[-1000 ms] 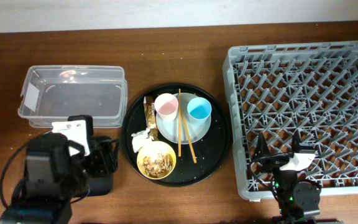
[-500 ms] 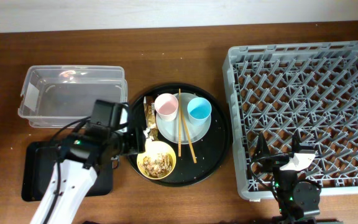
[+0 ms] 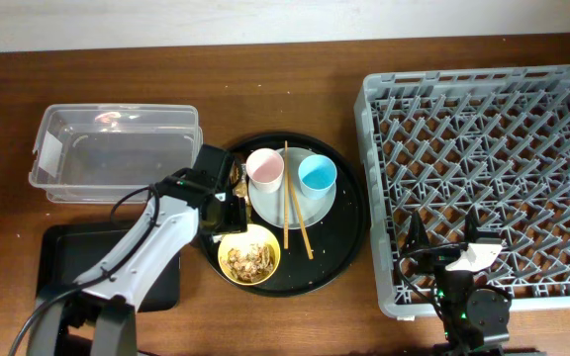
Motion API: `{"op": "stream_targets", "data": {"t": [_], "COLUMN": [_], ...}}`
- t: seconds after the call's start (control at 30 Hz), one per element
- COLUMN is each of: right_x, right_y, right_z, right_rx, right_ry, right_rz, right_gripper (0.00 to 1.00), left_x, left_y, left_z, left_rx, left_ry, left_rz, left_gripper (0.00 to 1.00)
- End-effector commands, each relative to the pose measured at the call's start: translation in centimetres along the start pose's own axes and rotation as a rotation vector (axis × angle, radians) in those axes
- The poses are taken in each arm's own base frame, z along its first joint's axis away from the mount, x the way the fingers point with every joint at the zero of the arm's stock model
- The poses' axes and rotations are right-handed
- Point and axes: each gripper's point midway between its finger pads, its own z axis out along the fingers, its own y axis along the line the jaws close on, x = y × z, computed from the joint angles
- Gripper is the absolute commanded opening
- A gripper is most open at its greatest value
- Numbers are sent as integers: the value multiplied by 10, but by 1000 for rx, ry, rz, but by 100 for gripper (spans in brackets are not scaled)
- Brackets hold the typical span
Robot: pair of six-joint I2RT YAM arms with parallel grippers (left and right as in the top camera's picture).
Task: Sort waste into correct bins and load items into the dishwasher rack
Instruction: 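Reach left gripper to the white tissue and grasp it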
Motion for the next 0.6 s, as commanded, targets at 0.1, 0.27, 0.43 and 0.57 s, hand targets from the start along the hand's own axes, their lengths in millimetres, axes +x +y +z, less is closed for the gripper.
{"op": "stream_targets", "data": {"t": [0.1, 0.27, 0.43, 0.57], "right_x": [3, 3, 3, 3], "right_y": [-3, -3, -3, -3], "right_z": [0, 0, 0, 0], "right_rx": [11, 11, 11, 11], "right_ry": [3, 3, 3, 3], "right_rz": [-2, -2, -2, -2], "right_gripper": [98, 98, 98, 98], "left_x": [5, 15, 13, 13], "left_y": [2, 7, 5, 5], "left_z": [7, 21, 22, 22], "left_rx": [-17, -18, -12, -11], "left_ry": [16, 19, 4, 4], "left_rz": [-23, -36, -38, -38], "left_gripper": [73, 73, 52, 11]}}
